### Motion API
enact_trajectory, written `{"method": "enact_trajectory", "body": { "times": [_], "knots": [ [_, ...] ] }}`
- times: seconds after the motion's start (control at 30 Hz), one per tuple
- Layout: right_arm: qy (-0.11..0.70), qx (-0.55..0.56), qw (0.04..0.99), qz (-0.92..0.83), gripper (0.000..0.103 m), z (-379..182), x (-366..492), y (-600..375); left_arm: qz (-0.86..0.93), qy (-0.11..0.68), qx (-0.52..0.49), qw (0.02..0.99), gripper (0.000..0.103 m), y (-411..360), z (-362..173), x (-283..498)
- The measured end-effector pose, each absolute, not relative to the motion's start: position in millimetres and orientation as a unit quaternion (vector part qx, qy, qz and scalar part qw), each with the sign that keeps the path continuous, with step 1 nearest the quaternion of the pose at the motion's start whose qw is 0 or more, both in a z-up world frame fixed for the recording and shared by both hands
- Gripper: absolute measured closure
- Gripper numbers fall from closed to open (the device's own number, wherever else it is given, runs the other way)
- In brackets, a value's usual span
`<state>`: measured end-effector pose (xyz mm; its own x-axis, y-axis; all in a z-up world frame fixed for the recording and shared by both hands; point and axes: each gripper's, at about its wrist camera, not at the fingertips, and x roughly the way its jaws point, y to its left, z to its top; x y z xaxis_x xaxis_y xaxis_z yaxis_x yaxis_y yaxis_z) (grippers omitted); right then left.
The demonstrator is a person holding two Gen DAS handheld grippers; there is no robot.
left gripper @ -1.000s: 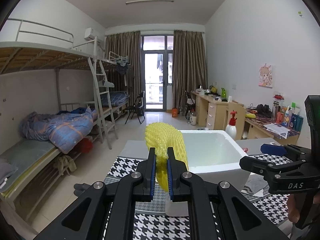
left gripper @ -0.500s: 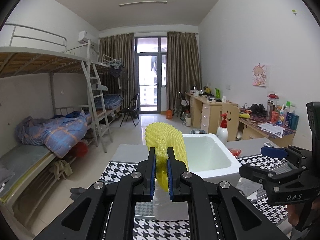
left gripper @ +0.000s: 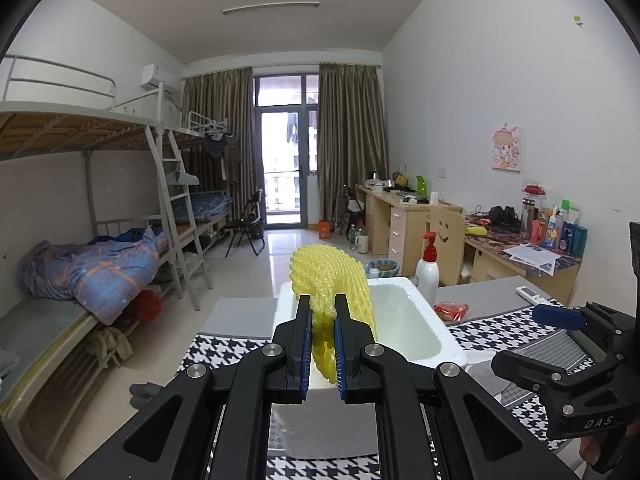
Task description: Organize soft objects
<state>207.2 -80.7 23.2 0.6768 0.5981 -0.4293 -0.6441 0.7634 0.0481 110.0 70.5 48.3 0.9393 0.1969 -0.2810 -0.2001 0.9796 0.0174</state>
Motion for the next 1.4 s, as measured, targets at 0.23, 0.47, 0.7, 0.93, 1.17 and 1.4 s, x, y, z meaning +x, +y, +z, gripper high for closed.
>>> {"method": "enact_trajectory", "body": {
  "times": [0.23, 0.47, 0.7, 0.93, 1.17, 1.4],
  "knots": [
    [0.214, -0.055, 0.918, 0.33, 0.007, 24.1, 207.4, -89.5, 0.087, 0.144, -0.005, 0.986, 0.093, 67.8, 48.0, 116.3],
    [0.214, -0.056, 0.921, 0.32, 0.007, 22.3, 209.3, -97.2, 0.073, 0.152, -0.005, 0.986, 0.093, 63.9, 47.4, 128.8],
    [0.214, -0.053, 0.925, 0.308, 0.007, 19.9, 210.9, -106.1, 0.067, 0.162, -0.006, 0.985, 0.093, 67.0, 48.0, 142.6],
    [0.217, -0.053, 0.928, 0.298, 0.007, 17.8, 213.4, -112.9, 0.063, 0.178, -0.014, 0.982, 0.093, 70.8, 43.4, 154.6],
    [0.218, -0.055, 0.929, 0.293, 0.007, 16.5, 214.7, -116.5, 0.063, 0.19, -0.012, 0.98, 0.093, 68.4, 41.2, 167.6],
    [0.219, -0.055, 0.931, 0.288, 0.007, 15.2, 216.1, -121.2, 0.062, 0.2, -0.011, 0.978, 0.093, 69.1, 36.9, 177.5]
  ]
}}
